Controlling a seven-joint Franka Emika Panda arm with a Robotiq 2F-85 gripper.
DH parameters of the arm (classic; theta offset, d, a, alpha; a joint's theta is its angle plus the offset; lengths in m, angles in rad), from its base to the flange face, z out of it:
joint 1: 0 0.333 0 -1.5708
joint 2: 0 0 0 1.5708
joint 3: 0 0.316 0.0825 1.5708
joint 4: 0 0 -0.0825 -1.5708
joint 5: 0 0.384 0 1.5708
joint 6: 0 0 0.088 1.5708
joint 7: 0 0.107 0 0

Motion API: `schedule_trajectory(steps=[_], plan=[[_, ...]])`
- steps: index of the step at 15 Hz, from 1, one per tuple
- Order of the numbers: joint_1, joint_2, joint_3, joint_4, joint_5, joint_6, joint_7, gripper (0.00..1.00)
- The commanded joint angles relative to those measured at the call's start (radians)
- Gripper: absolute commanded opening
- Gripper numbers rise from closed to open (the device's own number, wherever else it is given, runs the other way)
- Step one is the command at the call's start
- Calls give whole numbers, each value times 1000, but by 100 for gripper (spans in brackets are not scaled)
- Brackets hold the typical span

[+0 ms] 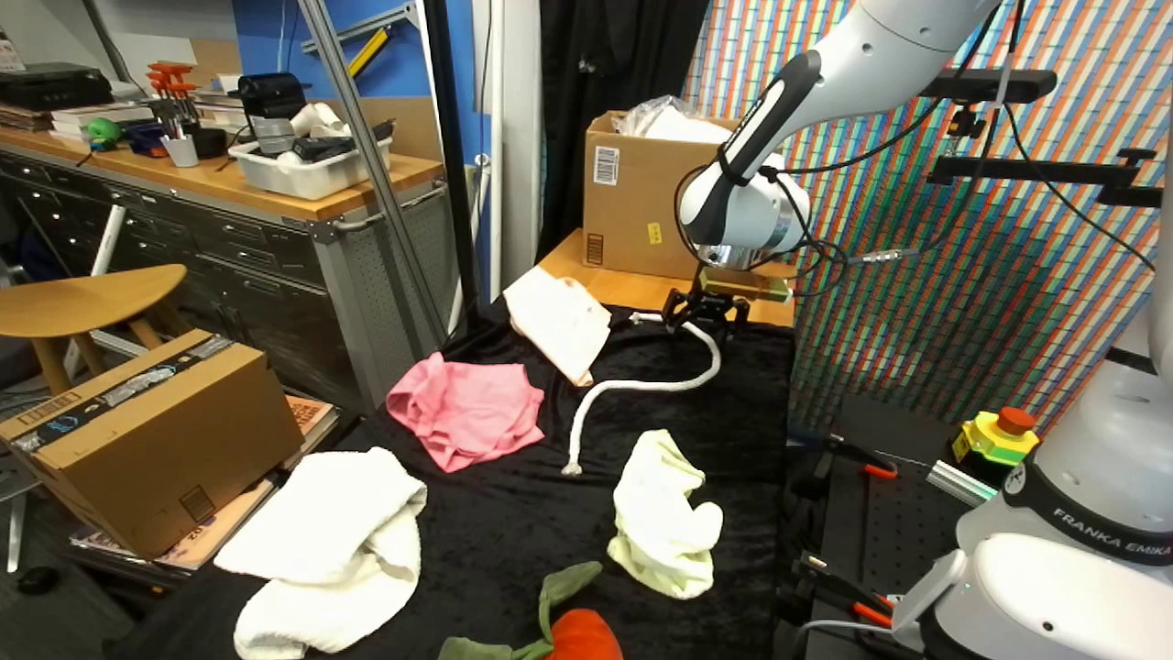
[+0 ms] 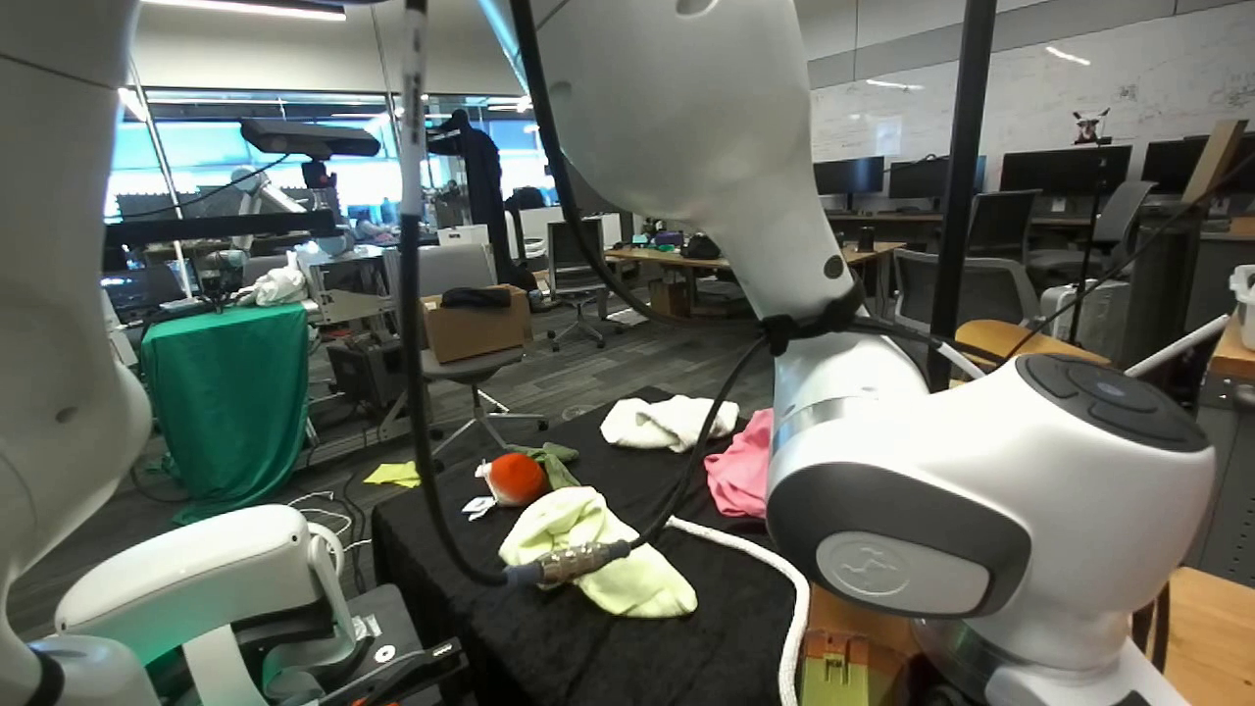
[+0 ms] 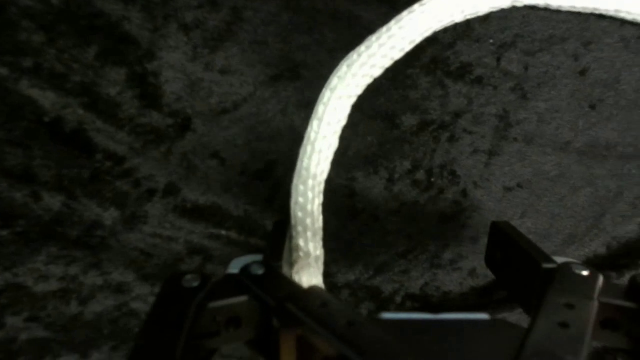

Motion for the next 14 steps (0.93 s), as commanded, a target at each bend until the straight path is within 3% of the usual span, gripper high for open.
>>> schedule_trajectory(steps=[1,14], plan=[[8,-20,12,12,2,20,8,100],[0,-2,82,50,30,21,-42,100]])
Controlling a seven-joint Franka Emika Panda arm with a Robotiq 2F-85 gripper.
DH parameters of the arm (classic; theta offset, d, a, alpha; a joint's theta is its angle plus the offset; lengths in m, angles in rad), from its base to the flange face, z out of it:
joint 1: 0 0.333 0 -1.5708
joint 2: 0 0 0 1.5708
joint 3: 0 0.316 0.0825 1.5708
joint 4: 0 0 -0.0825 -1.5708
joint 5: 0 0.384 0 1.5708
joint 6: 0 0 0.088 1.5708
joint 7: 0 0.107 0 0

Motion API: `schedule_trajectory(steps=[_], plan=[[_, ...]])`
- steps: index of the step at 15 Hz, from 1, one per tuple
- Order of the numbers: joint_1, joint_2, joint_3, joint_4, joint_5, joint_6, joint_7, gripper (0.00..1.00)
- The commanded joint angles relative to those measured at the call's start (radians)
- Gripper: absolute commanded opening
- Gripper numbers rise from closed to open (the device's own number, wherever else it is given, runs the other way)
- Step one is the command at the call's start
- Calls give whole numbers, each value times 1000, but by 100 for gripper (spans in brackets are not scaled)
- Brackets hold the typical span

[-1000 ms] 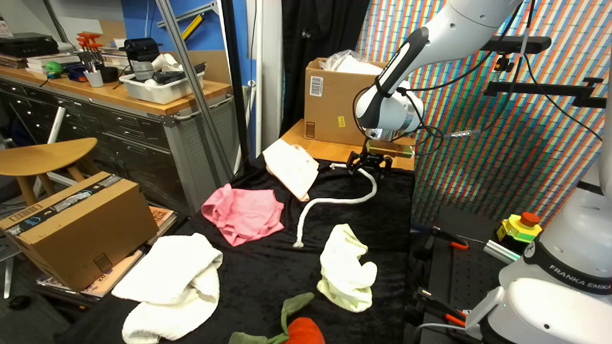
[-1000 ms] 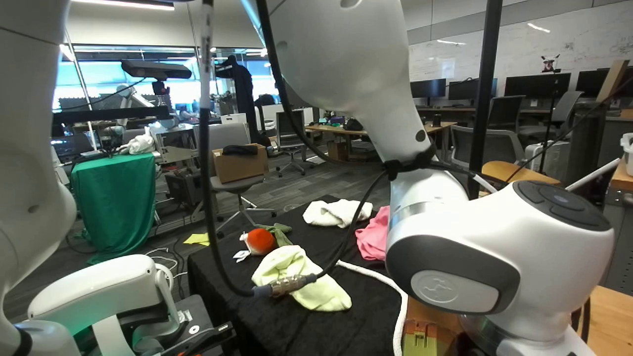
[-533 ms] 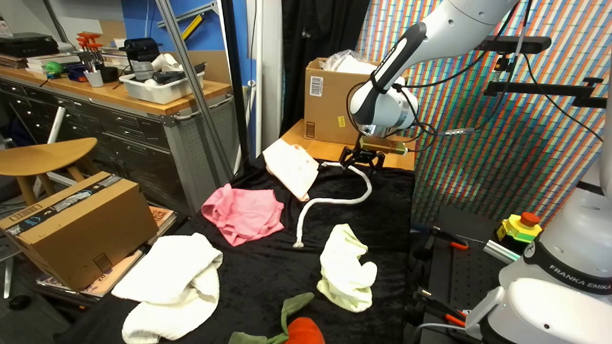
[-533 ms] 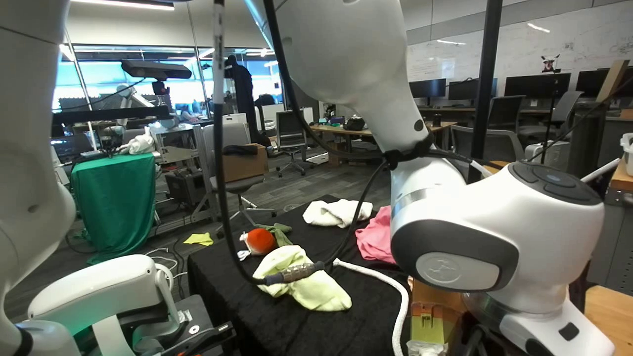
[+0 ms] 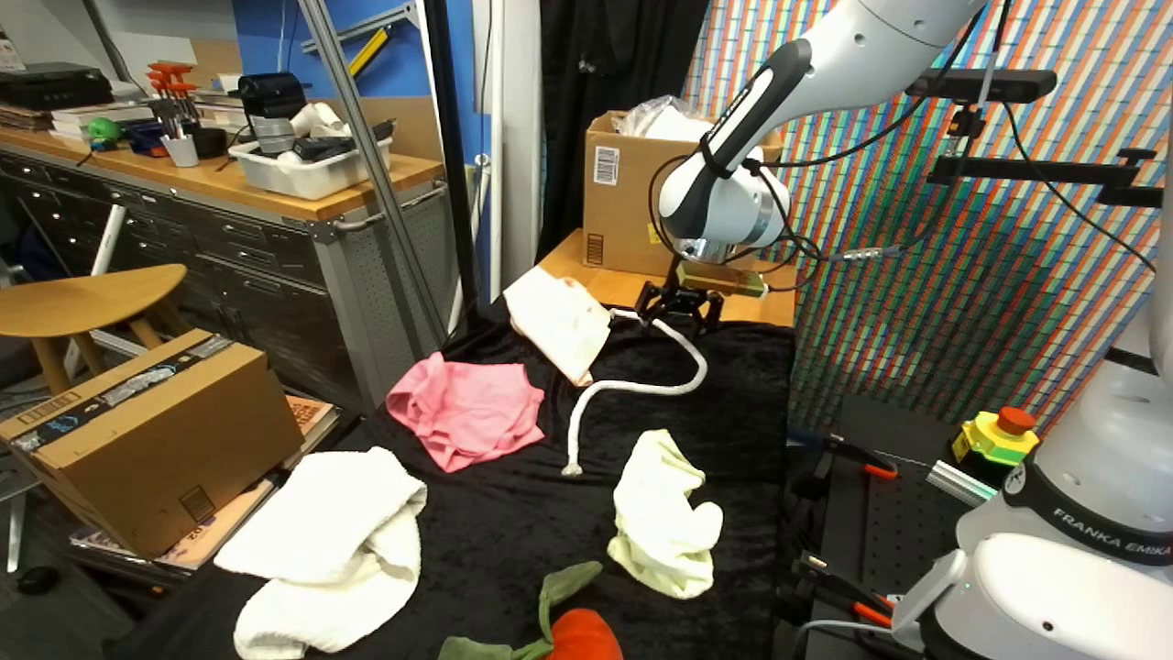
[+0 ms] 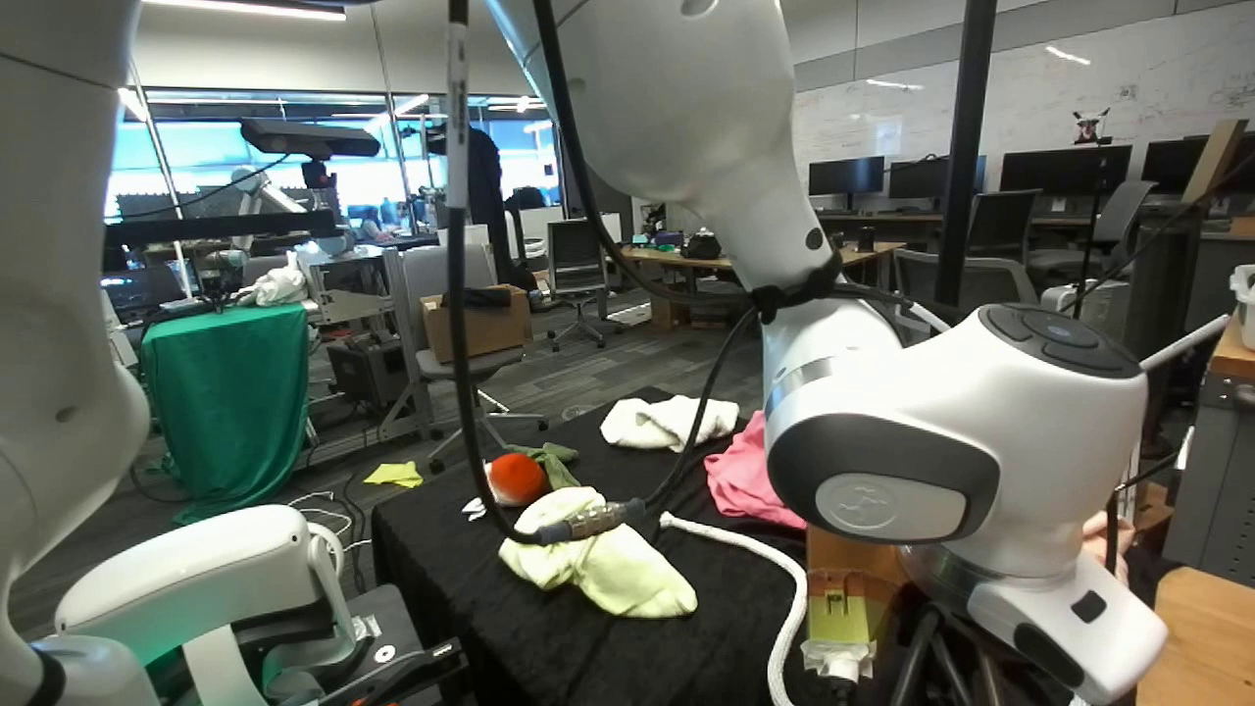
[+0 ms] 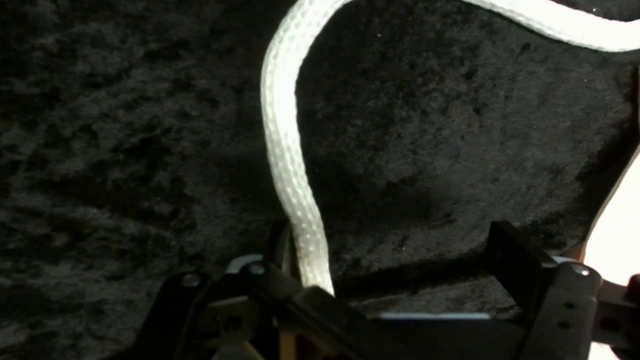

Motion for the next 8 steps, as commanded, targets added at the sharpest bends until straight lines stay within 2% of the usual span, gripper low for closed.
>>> schedule_trajectory(steps=[1,8], plan=[[-13,2,19,6,33,7,-38,100],[-16,-15,28,-31,29,-7,-62,100]])
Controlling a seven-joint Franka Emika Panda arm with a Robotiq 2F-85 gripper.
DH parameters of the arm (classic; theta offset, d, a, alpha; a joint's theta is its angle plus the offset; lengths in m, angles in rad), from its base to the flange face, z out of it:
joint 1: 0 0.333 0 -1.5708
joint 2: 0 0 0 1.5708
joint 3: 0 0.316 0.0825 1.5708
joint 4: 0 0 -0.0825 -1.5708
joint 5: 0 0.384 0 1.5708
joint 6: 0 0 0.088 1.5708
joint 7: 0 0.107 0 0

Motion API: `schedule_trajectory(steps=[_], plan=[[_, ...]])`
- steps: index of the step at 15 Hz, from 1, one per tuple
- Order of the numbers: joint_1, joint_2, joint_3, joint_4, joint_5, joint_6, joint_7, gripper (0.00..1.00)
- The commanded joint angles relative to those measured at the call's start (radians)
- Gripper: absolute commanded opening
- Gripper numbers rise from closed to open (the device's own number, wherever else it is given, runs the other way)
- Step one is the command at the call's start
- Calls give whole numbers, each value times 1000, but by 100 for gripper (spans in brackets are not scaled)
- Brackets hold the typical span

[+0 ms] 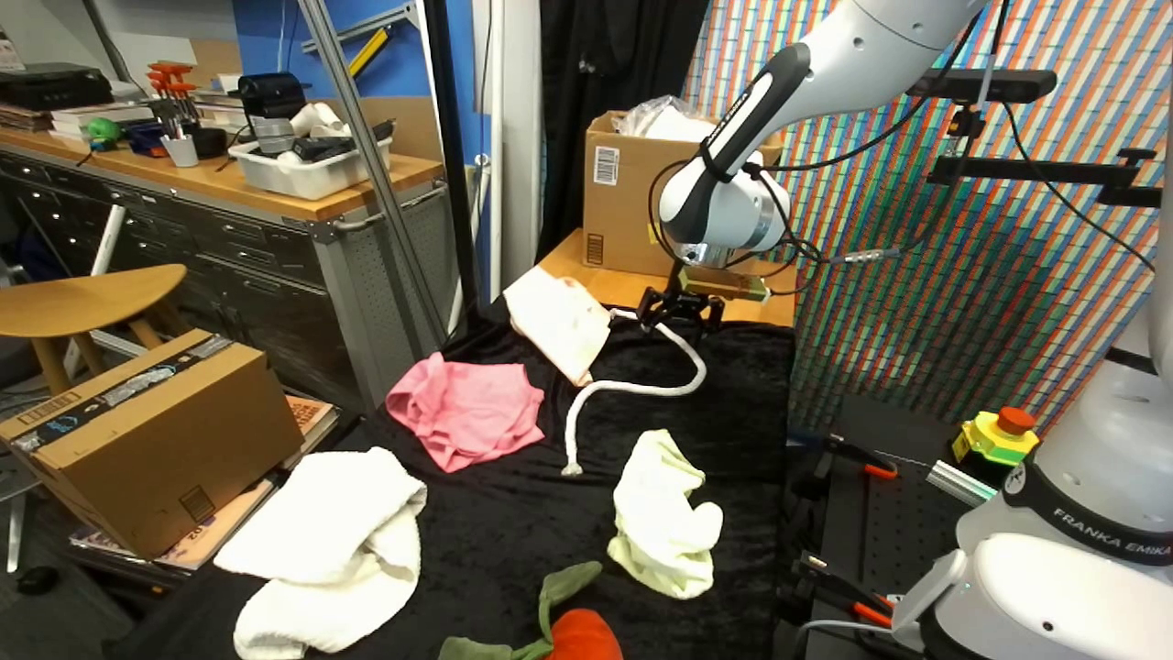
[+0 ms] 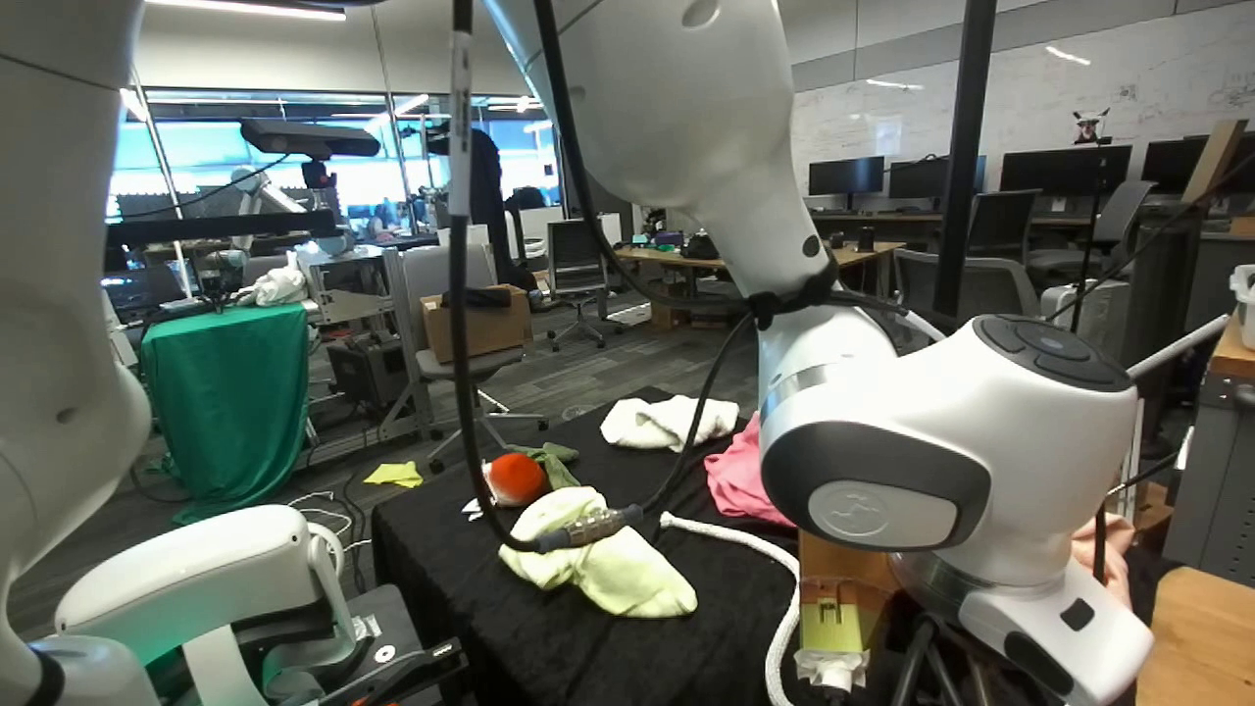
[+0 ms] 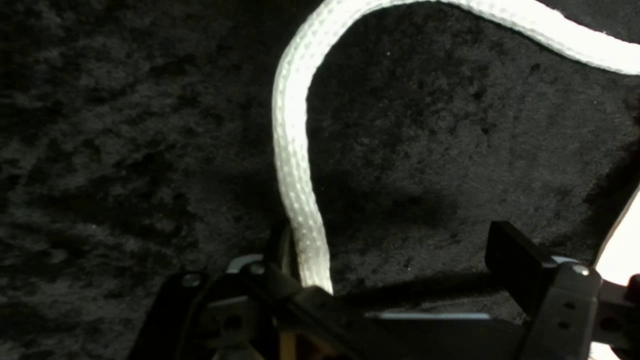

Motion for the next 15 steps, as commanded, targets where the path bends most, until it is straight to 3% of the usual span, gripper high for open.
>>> schedule_trajectory(steps=[1,15], plan=[[-6,-23,21,-28,29,-1,-43,100],[-8,-3,37,-27,21,-8,-78,100]])
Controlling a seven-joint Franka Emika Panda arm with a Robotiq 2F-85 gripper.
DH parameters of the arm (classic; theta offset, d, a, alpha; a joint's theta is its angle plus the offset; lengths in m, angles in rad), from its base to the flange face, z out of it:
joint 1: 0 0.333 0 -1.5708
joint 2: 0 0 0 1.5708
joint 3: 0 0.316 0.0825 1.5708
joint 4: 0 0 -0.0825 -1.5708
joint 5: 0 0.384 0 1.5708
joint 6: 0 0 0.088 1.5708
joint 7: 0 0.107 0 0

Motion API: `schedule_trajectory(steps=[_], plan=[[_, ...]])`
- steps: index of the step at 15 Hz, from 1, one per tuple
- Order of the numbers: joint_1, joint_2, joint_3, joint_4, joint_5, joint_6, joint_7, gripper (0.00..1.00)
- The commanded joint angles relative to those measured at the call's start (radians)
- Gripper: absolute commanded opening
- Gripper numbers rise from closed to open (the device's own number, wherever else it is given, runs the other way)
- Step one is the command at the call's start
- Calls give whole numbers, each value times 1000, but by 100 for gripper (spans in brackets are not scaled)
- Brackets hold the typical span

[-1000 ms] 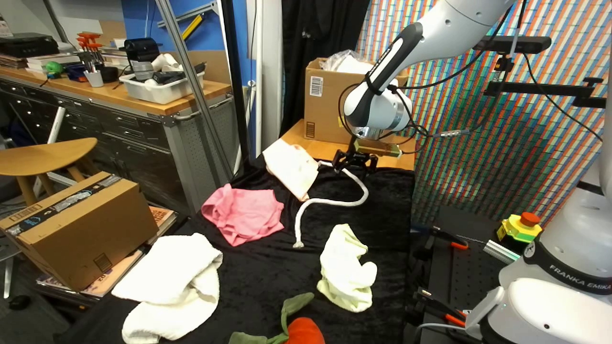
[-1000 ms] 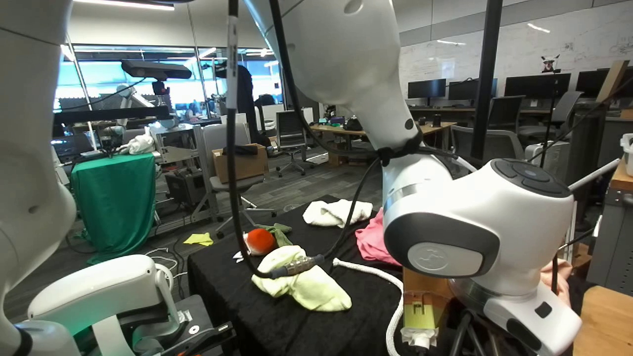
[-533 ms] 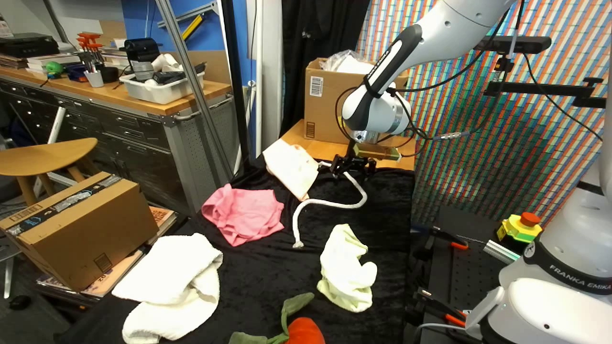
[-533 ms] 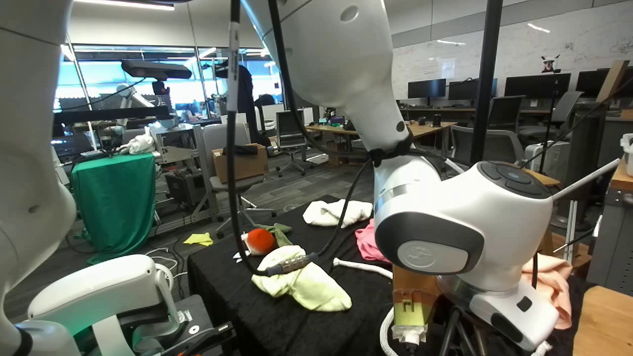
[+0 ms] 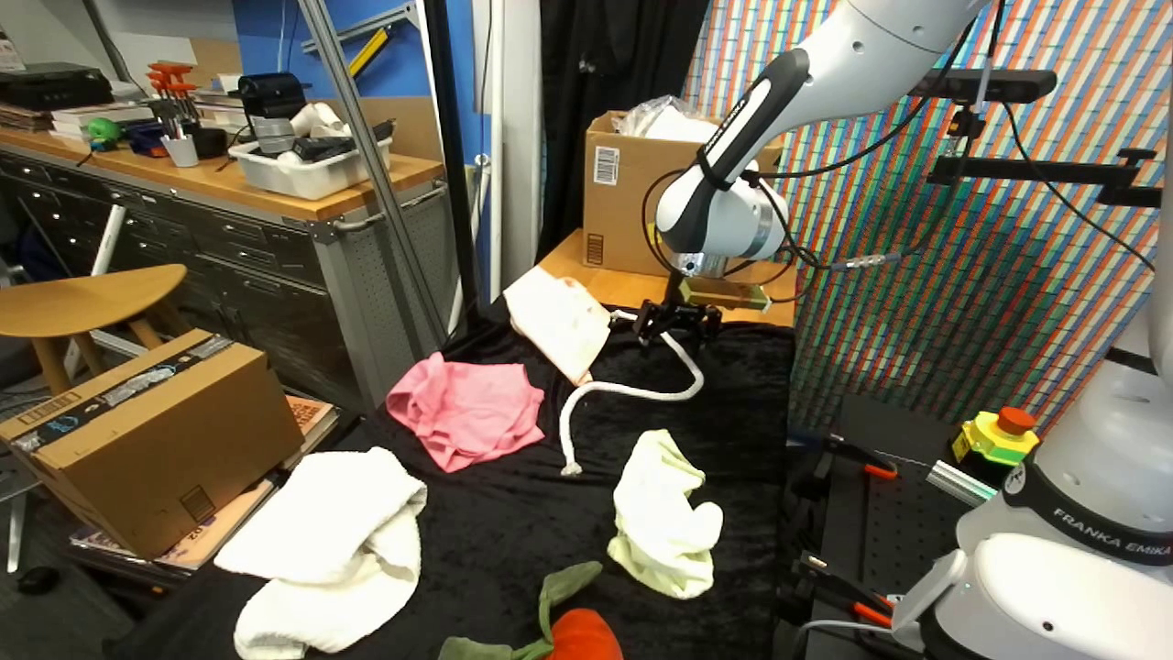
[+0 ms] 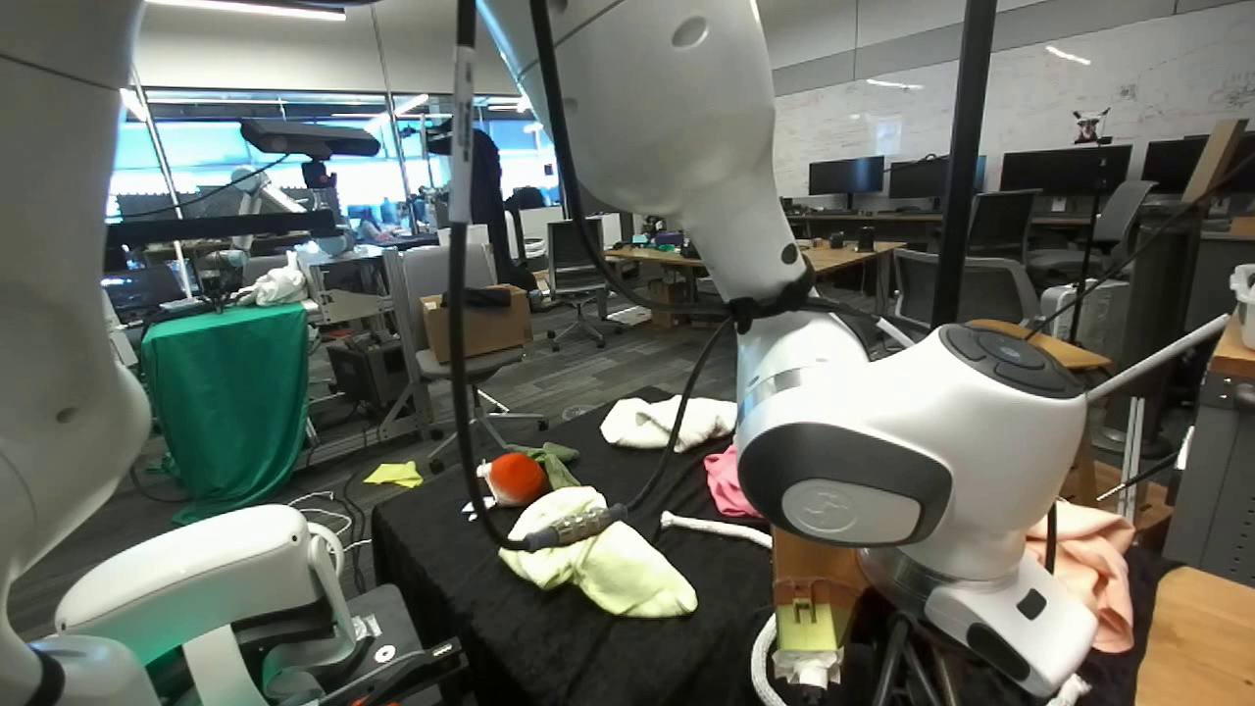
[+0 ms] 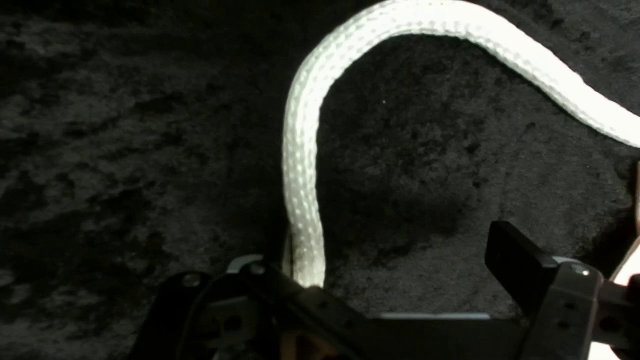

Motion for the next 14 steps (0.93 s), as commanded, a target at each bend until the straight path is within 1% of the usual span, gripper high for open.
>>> schedule_trajectory(steps=[1,12,14], plan=[[-9,-2,2,-1,20,-8,-30,100],[-25,-5,8,-19,36,8,-52,100],[-30,-12,9,-25,40,13,-58,98]])
